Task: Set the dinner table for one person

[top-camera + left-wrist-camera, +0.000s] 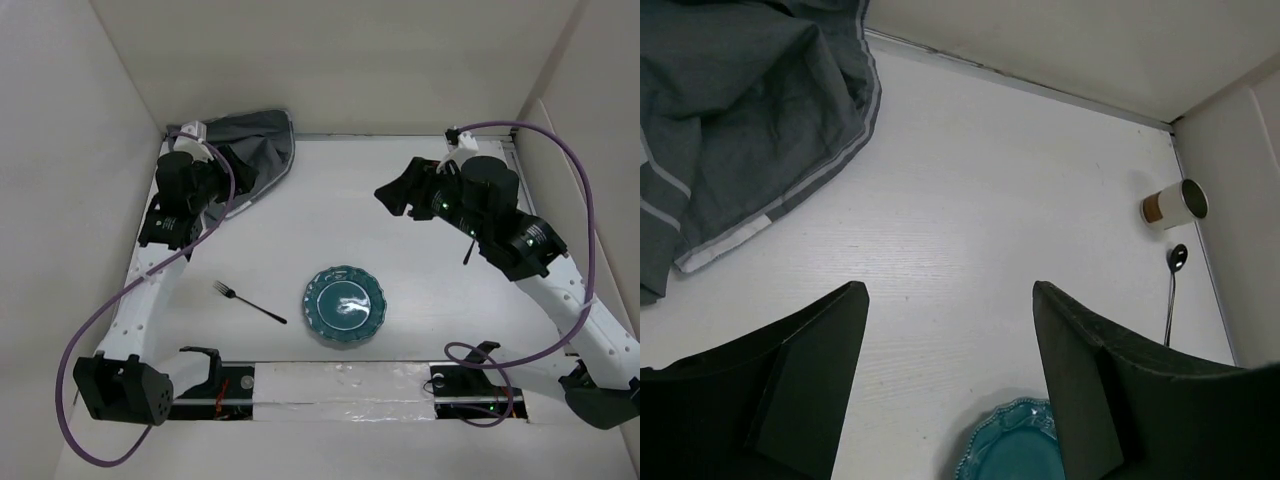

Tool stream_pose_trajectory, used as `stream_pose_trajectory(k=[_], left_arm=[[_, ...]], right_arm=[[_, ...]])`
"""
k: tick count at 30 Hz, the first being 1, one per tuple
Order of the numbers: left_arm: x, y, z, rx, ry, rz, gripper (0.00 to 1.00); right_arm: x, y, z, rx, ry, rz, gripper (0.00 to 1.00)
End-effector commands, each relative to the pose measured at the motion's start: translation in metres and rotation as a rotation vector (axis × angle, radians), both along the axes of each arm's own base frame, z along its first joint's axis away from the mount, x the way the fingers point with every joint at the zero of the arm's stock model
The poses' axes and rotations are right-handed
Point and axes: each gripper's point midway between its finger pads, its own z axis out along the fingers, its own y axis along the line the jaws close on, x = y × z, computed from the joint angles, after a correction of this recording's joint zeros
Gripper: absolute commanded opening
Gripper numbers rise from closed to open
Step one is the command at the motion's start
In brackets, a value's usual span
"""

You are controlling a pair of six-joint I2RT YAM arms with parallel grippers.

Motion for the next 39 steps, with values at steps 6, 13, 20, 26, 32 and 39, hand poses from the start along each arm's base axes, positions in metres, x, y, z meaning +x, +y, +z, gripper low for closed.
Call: stream_pose_trajectory(k=[6, 13, 20, 26, 32, 39], left_arm=[[-0.003, 0.05, 0.002, 0.04, 0.047, 0.239, 0.48], [0.011, 0.144, -0.054, 0.108, 0.267, 0.556, 0.0], [0.042, 0.189, -0.121, 0.139, 0.432, 0.631, 0.55], [0.087, 0.176, -0.167, 0.058, 0.494, 0.535, 0.58], [0.123, 0.163, -0.196, -0.017, 0.503, 0.45, 0.55], [0.14, 0.144, -0.218, -0.029, 0.514, 0.399, 0.36]], right_arm=[[-0.023, 0.0, 0.005, 0.02, -0.041, 0.106, 0.0], [-0.033, 0.007, -0.021, 0.048, -0.029, 0.163, 0.0], [-0.028, 0.019, -0.052, -0.001, 0.026, 0.213, 0.0], [-0.02, 0.029, -0.066, -0.024, 0.058, 0.233, 0.16], [-0.019, 0.034, -0.077, -0.044, 0.079, 0.25, 0.46], [-0.01, 0.042, -0.081, -0.049, 0.101, 0.241, 0.49]])
